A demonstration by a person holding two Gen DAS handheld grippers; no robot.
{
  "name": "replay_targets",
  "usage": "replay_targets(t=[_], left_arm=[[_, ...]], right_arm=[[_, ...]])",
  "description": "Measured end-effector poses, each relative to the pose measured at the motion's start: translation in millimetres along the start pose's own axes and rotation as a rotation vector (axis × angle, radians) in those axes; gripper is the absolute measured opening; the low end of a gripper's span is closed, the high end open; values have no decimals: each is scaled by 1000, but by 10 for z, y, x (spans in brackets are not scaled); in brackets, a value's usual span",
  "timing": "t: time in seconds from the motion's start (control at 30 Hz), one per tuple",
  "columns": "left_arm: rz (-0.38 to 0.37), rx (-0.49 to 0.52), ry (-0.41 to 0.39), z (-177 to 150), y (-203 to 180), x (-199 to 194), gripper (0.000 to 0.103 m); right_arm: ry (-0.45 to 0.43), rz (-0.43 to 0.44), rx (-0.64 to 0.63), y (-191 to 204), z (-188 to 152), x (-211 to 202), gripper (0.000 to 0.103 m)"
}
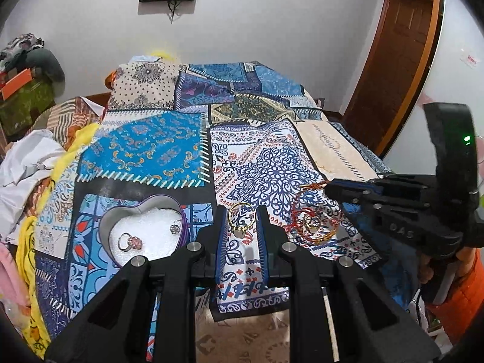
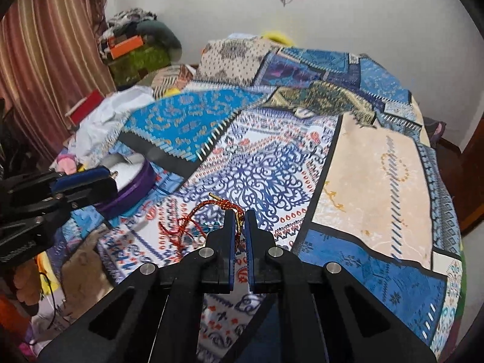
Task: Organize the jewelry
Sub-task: 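Grasp the gold ring with the left gripper while the right gripper grasps the red beaded bracelet, then carry the gold ring toward the heart tin with the left gripper while the right carries the bracelet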
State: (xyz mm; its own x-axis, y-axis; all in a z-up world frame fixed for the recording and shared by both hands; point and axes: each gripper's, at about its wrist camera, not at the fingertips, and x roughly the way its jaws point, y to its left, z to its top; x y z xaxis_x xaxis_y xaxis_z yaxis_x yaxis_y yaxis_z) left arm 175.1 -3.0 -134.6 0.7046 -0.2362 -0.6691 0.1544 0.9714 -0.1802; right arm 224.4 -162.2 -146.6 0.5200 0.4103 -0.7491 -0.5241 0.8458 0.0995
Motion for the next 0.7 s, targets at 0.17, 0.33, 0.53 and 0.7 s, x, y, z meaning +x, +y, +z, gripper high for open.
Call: replay_targets(t=[0.17, 0.33, 0.53, 0.7], left_arm=[[7, 7, -23, 13, -50, -153, 18], [14, 13, -46, 19, -81, -288, 18], [32, 10, -84, 27, -35, -484, 18], [56, -1, -114, 19, 72, -645, 18]], right_arm=[[-66, -10, 3, 34, 51, -274, 5], [-138, -20, 2, 91, 118, -552, 5], [-204, -25, -16, 215, 195, -756, 5], [-232, -7, -23, 368, 253, -797, 5]])
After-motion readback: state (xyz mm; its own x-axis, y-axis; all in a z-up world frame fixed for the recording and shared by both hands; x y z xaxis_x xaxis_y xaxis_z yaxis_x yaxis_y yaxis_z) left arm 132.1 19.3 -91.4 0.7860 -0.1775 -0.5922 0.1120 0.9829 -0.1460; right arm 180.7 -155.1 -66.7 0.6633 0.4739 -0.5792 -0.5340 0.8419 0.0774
